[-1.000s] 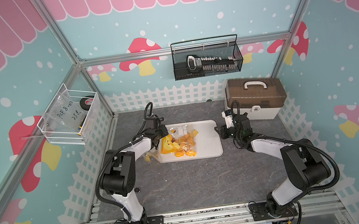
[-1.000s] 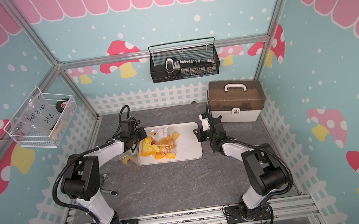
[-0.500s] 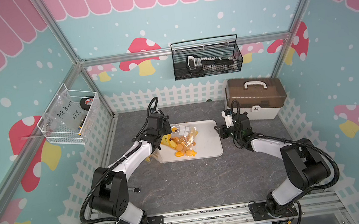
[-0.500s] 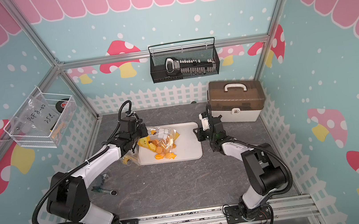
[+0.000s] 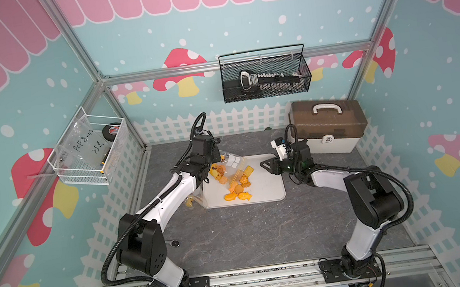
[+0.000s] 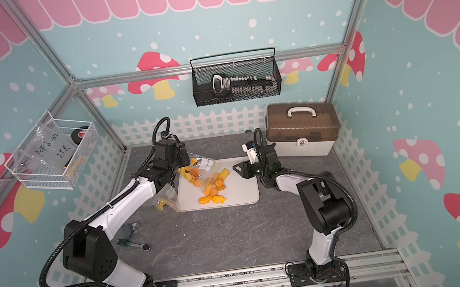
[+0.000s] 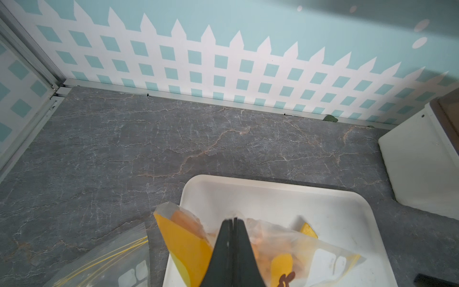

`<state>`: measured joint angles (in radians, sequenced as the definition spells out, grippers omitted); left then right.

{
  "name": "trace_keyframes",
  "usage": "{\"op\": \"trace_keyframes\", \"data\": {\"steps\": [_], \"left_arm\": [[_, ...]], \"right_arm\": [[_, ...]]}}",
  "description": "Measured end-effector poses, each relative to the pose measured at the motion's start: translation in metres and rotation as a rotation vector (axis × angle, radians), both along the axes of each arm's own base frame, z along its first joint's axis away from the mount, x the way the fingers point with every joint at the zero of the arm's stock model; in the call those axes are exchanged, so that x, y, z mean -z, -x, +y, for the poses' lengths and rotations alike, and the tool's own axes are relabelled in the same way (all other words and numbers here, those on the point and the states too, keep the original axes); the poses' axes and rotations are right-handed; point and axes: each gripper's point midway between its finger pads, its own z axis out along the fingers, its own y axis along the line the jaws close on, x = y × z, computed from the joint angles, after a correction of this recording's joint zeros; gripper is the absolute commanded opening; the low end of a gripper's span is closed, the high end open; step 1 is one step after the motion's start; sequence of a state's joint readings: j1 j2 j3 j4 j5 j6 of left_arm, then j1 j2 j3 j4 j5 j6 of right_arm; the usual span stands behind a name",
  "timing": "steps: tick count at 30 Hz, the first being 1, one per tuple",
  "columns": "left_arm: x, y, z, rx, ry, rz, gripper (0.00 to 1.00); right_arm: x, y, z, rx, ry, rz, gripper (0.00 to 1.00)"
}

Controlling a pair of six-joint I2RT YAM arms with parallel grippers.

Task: Pour cookies out of the ziploc bag
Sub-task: 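Pour the cookies out of the ziploc bag onto the tray.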

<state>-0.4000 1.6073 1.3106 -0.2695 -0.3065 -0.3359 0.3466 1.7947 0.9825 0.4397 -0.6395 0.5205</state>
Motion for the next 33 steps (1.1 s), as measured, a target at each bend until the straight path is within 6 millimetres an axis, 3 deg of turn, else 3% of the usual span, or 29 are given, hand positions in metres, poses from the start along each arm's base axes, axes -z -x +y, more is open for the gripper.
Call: {"op": "trace_keyframes", "data": {"steps": [4, 6, 13, 20, 28, 33], "left_arm": [[0.002, 0.002, 0.002, -0.008, -0.018, 0.012, 0.0], [0.004, 0.005, 0.0, -0.009, -0.03, 0.024, 0.0], [0.0, 0.013, -0.02, 0.032, -0.05, 0.025, 0.0], [-0.011, 0.011, -0.023, 0.027, -0.047, 0.0, 0.0], [-0.017, 0.011, -0.026, 0.035, -0.06, -0.011, 0.0], [-0.026, 0.011, -0.033, 0.049, -0.061, -0.029, 0.0]], "right_arm": [[-0.001, 0.013, 0.033, -0.098, -0.046, 0.027, 0.44], [-0.003, 0.016, 0.039, -0.115, -0.064, 0.035, 0.46], [-0.004, 0.01, 0.044, -0.117, -0.121, 0.058, 0.49], [0.012, 0.005, 0.045, -0.099, -0.115, 0.105, 0.5], [0.008, -0.001, 0.042, -0.065, -0.097, 0.075, 0.49], [-0.013, -0.002, 0.038, -0.047, -0.094, 0.013, 0.48]]}}
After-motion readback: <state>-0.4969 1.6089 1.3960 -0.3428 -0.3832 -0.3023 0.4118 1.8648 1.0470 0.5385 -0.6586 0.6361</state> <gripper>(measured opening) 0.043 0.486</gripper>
